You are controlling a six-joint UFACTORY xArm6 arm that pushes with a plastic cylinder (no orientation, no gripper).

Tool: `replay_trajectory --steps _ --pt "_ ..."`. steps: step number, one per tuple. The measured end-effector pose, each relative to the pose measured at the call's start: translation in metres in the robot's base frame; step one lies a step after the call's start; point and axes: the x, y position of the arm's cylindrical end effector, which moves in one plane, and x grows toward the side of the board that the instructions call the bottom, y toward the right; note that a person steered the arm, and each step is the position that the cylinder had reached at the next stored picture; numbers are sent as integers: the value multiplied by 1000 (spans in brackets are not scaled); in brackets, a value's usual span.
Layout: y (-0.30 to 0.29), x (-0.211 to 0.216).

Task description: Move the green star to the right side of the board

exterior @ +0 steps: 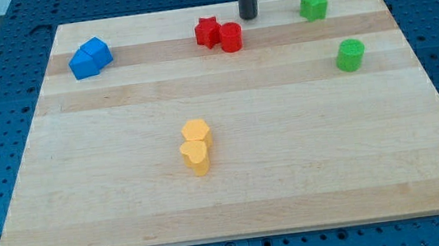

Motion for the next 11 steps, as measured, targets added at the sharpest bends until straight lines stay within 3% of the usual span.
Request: replay_trajectory --steps 1,4,9,11 --pt "26 -18" --pt "73 -18" --pt "145 119" --pt "146 75"
